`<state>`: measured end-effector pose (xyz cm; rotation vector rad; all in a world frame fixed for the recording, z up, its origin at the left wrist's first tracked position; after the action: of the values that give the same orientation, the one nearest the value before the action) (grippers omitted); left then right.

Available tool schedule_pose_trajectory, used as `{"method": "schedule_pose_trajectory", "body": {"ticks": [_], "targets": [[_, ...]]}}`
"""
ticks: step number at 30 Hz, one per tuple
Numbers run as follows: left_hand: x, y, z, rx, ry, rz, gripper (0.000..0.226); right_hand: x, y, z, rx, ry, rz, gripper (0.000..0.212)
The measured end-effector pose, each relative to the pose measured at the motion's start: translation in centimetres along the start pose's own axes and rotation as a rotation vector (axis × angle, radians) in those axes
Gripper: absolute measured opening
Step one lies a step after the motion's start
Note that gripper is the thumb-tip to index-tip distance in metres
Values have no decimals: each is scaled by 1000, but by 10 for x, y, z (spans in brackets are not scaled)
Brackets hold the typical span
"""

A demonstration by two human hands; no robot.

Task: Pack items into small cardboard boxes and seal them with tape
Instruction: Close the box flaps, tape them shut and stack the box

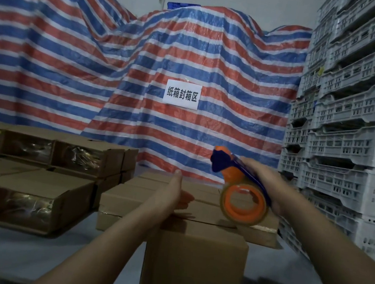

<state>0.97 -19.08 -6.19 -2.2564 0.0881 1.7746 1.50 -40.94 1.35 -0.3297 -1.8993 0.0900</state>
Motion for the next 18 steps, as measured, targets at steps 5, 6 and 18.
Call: {"method": "schedule_pose_trajectory", "body": {"ticks": [5, 6, 18], "targets": [[7, -10, -1, -6, -105, 318, 79, -8, 45, -17, 157, 24, 202, 46], [9, -11, -1, 4, -112, 360, 79, -8, 47, -19, 172, 22, 227, 46], [2, -17, 8, 5, -159, 536, 23, -4, 55, -20, 190, 12, 341, 48]]}}
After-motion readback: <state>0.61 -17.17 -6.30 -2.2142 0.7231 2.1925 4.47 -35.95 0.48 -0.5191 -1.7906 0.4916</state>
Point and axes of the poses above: each hand's wrist, its own z-axis away from the middle knuckle, its own y-axis out of the palm, x = y × z, the point moved 8 cm from there along -z, towards the middle knuckle, and after that the axes turned 2 degrees about -z, right-handed, at the moved point
